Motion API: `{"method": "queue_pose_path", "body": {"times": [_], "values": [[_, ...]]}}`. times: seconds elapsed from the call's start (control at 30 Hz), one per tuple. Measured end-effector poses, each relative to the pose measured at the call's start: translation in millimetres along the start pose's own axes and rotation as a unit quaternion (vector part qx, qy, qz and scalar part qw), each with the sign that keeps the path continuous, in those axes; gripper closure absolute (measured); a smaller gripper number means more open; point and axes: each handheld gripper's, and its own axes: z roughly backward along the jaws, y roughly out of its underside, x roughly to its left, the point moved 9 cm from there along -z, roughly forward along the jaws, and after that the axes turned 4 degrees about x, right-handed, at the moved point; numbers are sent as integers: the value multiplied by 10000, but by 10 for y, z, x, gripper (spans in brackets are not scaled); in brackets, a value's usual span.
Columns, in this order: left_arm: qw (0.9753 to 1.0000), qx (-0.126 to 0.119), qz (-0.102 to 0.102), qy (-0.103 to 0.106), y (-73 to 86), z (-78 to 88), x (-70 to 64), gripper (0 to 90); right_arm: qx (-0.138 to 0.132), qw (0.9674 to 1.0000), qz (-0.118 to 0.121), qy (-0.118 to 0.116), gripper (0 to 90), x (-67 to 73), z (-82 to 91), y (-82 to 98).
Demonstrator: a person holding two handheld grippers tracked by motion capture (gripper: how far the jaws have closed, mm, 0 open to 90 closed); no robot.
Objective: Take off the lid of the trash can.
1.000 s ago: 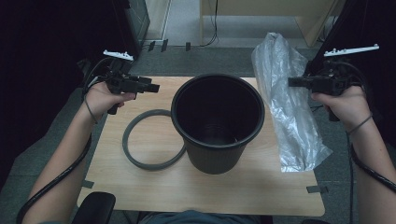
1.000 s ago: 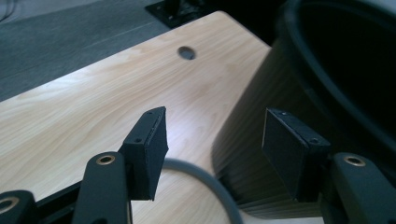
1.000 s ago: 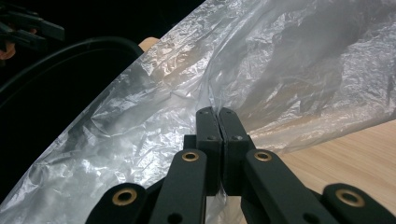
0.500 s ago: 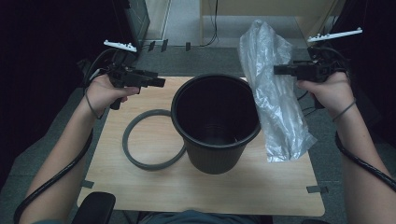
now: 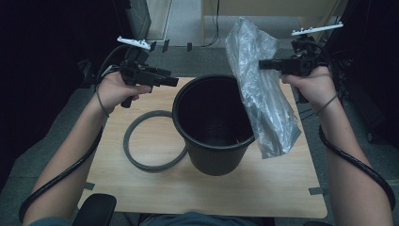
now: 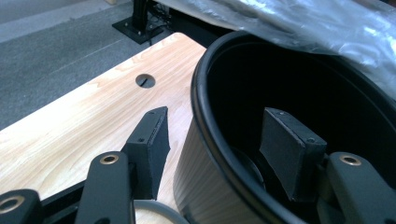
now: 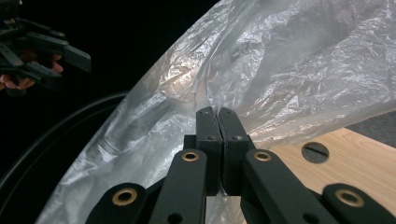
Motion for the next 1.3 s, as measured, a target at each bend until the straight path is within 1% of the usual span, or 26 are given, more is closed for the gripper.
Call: {"method": "queue_pose_path", "body": {"times": [0.17, 0.3, 0.53, 0.6, 0.7, 0.8, 0.9, 1.0, 1.07, 1.1, 1.2, 1.3], "values": [[9999, -82, -82, 121, -73, -57, -95, 409, -28, 9999, 46, -95, 900, 80, -104, -73], [9997, -79, -139, 163, -116, -108, -151, 407, -5, 9998, 24, -182, 900, 137, -199, -118], [9994, -125, -234, 223, -198, -135, -232, 405, -29, 9995, 78, -302, 900, 262, -350, -227], [9993, -126, -271, 209, -217, -133, -247, 403, -27, 9994, 90, -322, 900, 291, -399, -255], [9991, -179, -254, 276, -261, -122, -279, 403, -30, 9994, 82, -332, 900, 315, -488, -287], [9990, -155, -300, 301, -279, -137, -320, 405, -18, 9993, 18, -362, 900, 333, -595, -301], [9986, -159, -357, 350, -310, -158, -364, 406, 8, 9993, 8, -382, 900, 353, -696, -303], [9984, -238, -343, 381, -362, -184, -398, 399, 20, 9993, -20, -380, 900, 376, -810, -297], [9980, -307, -248, 490, -411, -219, -431, 399, 48, 9993, -34, -363, 900, 389, -894, -286], [9977, -314, -251, 540, -425, -243, -452, 399, 49, 9993, -43, -358, 900, 393, -931, -283], [9973, -259, -335, 606, -428, -334, -508, 400, 93, 9994, -53, -330, 900, 410, -1026, -269], [9971, -146, -369, 644, -401, -441, -538, 400, 155, 9994, -48, -300, 900, 425, -1097, -256]]}}
